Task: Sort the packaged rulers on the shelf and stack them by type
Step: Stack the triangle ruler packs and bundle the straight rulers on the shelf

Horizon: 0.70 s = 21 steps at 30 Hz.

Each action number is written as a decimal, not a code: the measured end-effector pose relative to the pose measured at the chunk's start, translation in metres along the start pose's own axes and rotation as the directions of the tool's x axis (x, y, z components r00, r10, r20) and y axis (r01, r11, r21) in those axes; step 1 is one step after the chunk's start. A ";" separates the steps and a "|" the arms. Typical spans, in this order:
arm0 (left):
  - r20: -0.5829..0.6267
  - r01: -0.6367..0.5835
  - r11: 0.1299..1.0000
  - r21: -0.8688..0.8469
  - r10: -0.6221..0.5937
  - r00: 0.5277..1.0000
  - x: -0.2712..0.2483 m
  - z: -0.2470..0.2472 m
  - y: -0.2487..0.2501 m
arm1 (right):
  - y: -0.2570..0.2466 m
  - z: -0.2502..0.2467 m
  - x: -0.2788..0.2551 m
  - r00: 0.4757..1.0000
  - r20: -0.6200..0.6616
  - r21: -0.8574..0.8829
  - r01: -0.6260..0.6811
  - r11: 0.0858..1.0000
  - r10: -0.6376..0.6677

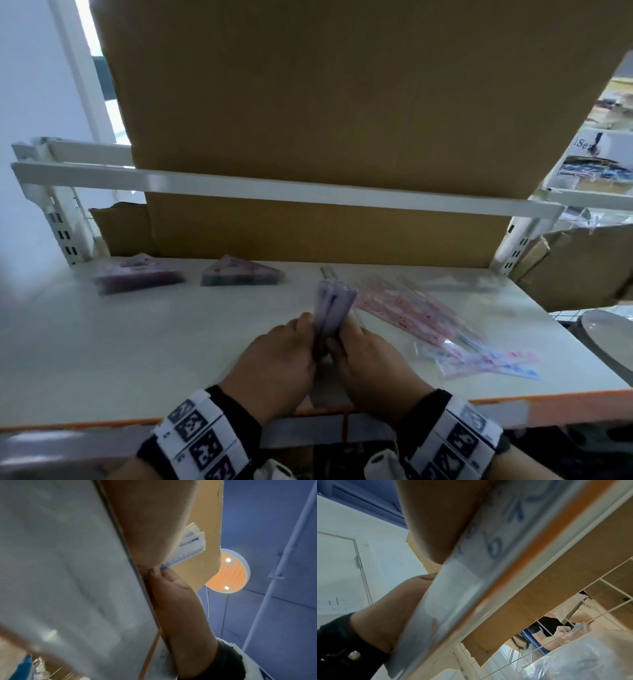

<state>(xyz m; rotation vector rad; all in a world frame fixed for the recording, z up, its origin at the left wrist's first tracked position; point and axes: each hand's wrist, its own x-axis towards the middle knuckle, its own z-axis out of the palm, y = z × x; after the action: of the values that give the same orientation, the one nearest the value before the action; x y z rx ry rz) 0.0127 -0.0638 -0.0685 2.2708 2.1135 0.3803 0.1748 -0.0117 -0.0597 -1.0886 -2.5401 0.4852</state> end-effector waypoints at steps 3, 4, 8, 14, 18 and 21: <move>-0.032 0.039 0.996 -0.083 -0.042 0.999 -0.004 -0.006 -0.010 | 0.003 0.005 0.006 0.993 0.092 -0.078 0.075 0.994 -0.068; -0.039 0.058 0.990 -0.131 -0.063 0.997 -0.005 -0.008 -0.013 | 0.003 0.005 0.006 0.990 0.103 -0.086 0.110 0.990 -0.101; 0.030 0.137 0.966 -0.218 -0.133 0.991 -0.002 -0.019 -0.014 | 0.003 0.002 0.012 0.977 0.121 0.003 0.175 0.985 -0.174; 0.402 0.383 0.917 -0.108 -0.312 0.861 0.029 -0.039 -0.015 | -0.008 -0.012 0.049 0.933 0.354 -0.052 0.094 0.994 -0.070; 0.499 0.361 0.931 -0.050 -0.290 0.817 0.044 -0.050 -0.012 | -0.004 -0.013 0.064 0.906 0.419 0.085 0.018 0.996 -0.052; 0.461 0.294 0.948 -0.119 -0.210 0.862 0.040 -0.053 -0.009 | -0.001 -0.014 0.066 0.933 0.349 0.334 -0.211 0.919 0.088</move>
<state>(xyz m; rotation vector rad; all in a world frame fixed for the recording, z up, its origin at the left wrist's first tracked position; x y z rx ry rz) -0.0042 -0.0319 -0.0118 1.7358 1.9971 0.0368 0.1373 0.0392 -0.0354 -1.1391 -2.4895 1.2241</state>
